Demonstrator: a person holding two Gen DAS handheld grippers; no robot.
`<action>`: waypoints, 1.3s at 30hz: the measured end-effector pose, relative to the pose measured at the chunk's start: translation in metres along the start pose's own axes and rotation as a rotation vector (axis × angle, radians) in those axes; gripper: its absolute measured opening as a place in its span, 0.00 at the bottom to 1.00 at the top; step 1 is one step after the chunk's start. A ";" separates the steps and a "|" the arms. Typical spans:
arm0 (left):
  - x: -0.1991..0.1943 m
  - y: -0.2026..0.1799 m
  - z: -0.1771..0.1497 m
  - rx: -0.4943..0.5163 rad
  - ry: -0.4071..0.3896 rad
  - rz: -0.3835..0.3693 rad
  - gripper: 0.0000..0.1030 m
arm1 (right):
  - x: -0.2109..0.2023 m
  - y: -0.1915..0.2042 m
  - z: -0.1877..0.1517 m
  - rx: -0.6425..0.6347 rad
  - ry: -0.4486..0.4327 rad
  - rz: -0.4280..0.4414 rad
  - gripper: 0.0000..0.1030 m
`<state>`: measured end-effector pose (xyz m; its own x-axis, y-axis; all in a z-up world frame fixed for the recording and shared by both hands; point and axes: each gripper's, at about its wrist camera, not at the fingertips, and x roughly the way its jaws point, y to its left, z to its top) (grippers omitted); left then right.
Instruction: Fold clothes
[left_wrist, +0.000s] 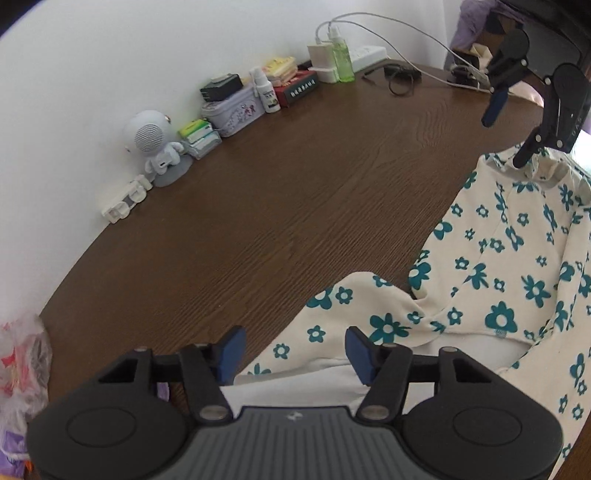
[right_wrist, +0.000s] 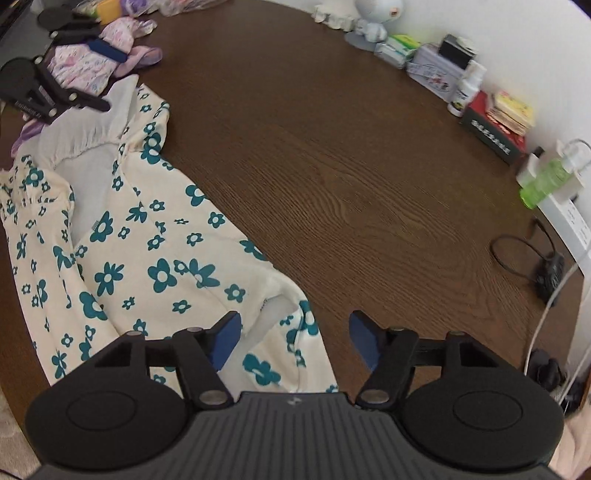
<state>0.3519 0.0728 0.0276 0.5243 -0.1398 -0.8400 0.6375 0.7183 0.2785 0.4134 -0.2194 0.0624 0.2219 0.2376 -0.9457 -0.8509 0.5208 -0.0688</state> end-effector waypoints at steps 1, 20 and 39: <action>0.008 0.002 0.000 0.024 0.008 -0.026 0.51 | 0.006 0.000 0.005 -0.034 0.019 0.009 0.63; 0.071 0.026 0.026 0.241 0.111 -0.357 0.38 | 0.050 -0.006 0.033 -0.202 0.164 0.143 0.17; -0.125 -0.121 -0.052 0.423 -0.294 0.213 0.04 | -0.050 0.153 -0.071 -0.472 -0.172 -0.355 0.02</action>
<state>0.1802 0.0386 0.0744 0.7635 -0.2493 -0.5958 0.6391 0.4240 0.6417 0.2385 -0.2099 0.0765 0.5703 0.2658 -0.7772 -0.8214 0.1826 -0.5403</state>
